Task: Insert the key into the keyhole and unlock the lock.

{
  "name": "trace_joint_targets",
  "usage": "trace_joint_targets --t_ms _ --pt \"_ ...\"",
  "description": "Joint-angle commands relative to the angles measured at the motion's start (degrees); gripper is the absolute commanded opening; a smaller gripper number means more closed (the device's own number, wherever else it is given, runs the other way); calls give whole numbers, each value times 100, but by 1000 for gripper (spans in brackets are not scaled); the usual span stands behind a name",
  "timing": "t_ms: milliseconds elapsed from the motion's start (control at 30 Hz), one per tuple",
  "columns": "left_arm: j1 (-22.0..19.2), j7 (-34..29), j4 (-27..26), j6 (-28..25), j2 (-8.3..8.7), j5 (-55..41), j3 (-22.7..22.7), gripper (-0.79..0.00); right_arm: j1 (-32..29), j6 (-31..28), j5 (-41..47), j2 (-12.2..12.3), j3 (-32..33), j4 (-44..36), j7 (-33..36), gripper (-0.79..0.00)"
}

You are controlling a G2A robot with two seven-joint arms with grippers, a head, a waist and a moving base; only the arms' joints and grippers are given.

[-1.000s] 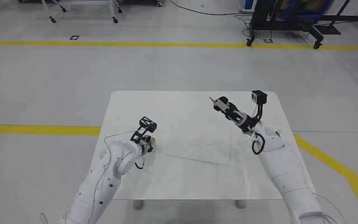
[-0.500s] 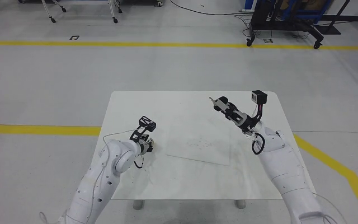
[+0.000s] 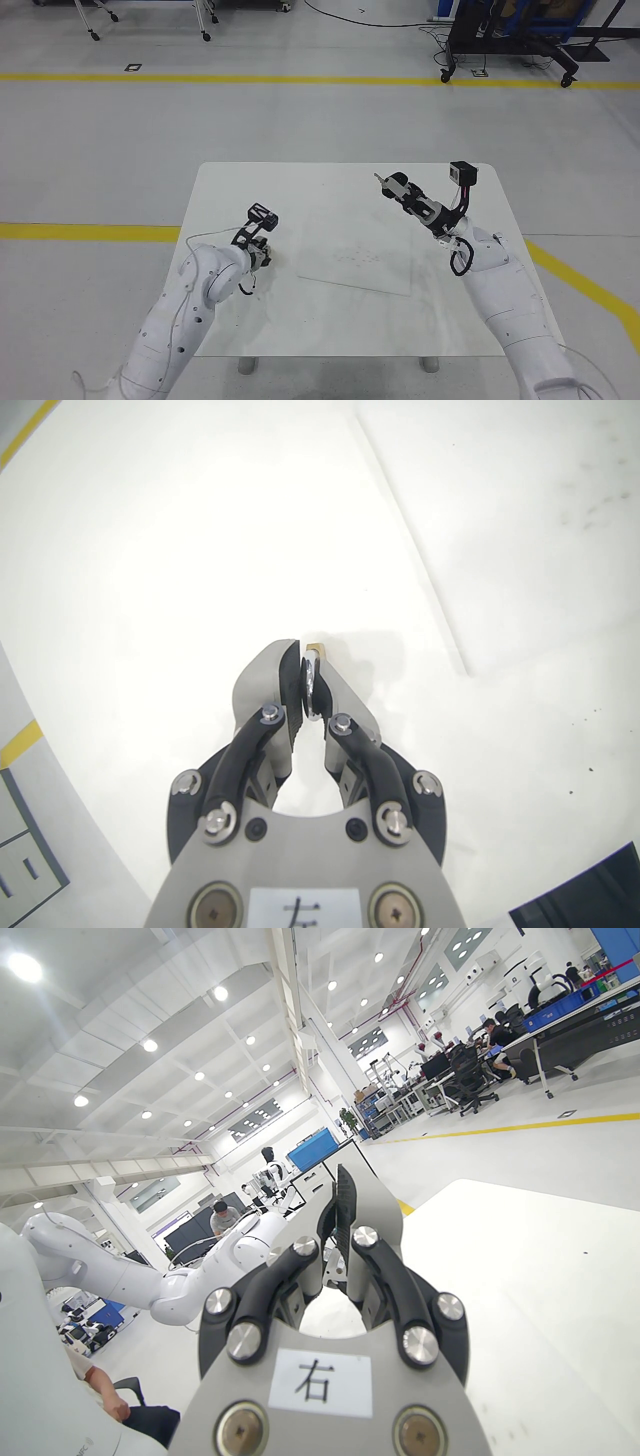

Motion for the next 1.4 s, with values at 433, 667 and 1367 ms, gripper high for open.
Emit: trace_joint_targets --t_ms 433,667,1367 --pt "-32 231 -425 -321 2 -879 -286 -785 0 0 0 0 0 0 0 -785" --pt "92 402 -742 -587 35 -1194 -467 -785 0 0 0 0 0 0 0 -785" --pt "-1217 -76 1929 -483 -300 -7140 -406 -785 647 369 573 -316 -833 790 -996 -785"
